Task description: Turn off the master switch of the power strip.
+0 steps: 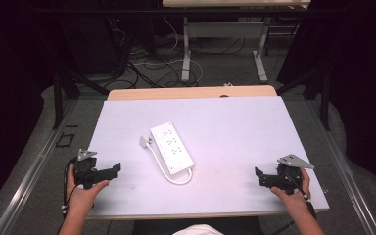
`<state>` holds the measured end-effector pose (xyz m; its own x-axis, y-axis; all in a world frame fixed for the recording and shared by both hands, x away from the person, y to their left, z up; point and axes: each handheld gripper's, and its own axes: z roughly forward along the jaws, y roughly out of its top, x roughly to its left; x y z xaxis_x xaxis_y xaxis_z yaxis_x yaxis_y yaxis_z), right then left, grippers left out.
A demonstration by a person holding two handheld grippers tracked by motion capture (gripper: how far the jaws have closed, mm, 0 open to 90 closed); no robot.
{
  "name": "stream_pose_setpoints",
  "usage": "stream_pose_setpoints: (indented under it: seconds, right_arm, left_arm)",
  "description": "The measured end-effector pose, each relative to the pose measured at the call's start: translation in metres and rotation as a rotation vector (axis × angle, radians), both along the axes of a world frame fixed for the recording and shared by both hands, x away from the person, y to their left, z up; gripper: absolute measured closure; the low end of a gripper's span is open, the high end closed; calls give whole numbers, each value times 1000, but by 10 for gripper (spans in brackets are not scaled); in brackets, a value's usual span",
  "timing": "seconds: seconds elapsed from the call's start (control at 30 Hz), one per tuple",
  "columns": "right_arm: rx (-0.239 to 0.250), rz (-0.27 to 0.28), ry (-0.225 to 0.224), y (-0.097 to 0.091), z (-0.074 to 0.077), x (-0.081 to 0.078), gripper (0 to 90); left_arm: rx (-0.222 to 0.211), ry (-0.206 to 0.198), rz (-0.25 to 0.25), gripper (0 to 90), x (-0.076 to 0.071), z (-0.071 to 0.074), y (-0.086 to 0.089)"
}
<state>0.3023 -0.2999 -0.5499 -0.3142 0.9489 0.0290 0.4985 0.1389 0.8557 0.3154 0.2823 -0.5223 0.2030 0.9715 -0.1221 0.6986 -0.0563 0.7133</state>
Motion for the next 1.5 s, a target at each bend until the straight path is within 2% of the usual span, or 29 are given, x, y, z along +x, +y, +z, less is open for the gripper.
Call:
stream_pose_setpoints:
  seconds: [0.07, 0.1, 0.27, 0.63, 0.8, 1.1, 1.17, 1.5]
  right_arm:
    - [-1, 11, 5, -1, 0, 0, 0]
    - [-2, 10, 6, -1, 0, 0, 0]
    - [-2, 13, 5, -2, 0, 0, 0]
    - [-2, 14, 9, -2, 0, 1, 0]
    - [-7, 11, 5, -1, 0, 1, 0]
    - [-2, 10, 8, 0, 0, 0, 0]
    - [-6, 15, 13, -1, 0, 0, 0]
    - [-8, 20, 18, 0, 0, 0, 0]
  left_arm:
    - [-11, -13, 17, 4, -1, -3, 1]
    - [-1, -7, 12, 4, -1, -3, 2]
    - [-17, -13, 25, 4, -3, -6, 5]
    - [-38, 9, 33, 4, 1, -17, 9]
    - [-27, 27, 28, 4, 1, -22, 9]
    - [-7, 27, 13, 4, 2, -25, 4]
    - [-17, 18, 18, 4, 2, -26, 2]
    - [-8, 35, -7, 4, 3, -27, -1]
